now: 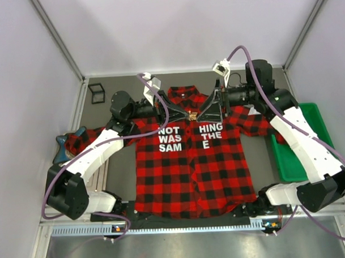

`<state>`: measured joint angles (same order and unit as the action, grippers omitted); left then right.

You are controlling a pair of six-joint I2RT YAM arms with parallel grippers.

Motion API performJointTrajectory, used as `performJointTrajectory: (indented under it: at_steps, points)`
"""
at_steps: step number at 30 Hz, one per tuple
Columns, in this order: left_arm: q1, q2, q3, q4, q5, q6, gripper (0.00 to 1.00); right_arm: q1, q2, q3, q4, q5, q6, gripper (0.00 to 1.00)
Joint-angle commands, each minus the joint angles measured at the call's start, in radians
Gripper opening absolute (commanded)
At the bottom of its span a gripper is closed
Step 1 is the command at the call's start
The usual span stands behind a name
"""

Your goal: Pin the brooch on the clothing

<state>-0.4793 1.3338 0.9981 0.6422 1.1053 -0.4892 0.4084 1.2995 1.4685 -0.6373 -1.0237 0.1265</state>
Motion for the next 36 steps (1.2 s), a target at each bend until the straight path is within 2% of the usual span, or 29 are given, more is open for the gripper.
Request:
performJointTrajectory:
  at_steps: [1,4,8,9,24,25,27,36]
  points:
    - [-0.008,-0.018,-0.015,0.119,-0.028,-0.026,0.00,-0.008,0.009,0.052,0.102,-0.055,0.087,0.77]
    - [-0.012,-0.018,-0.018,0.129,-0.038,-0.037,0.00,-0.008,0.023,0.055,0.126,-0.064,0.107,0.68]
    - [-0.012,-0.010,-0.015,0.148,-0.053,-0.058,0.00,-0.006,0.034,0.049,0.133,-0.018,0.101,0.48]
    - [-0.013,-0.007,-0.015,0.152,-0.053,-0.063,0.00,-0.008,0.040,0.049,0.133,-0.010,0.099,0.47]
    - [-0.016,0.024,-0.001,0.157,-0.070,-0.095,0.00,0.004,0.064,0.058,0.160,-0.012,0.094,0.35]
    - [-0.018,0.025,0.000,0.157,-0.070,-0.097,0.00,0.009,0.064,0.055,0.159,-0.010,0.094,0.31]
    - [-0.018,0.027,0.002,0.155,-0.074,-0.098,0.00,0.010,0.066,0.053,0.159,-0.010,0.088,0.29]
    - [-0.018,0.042,0.007,0.152,-0.074,-0.115,0.00,0.013,0.058,0.041,0.160,-0.013,0.073,0.31]
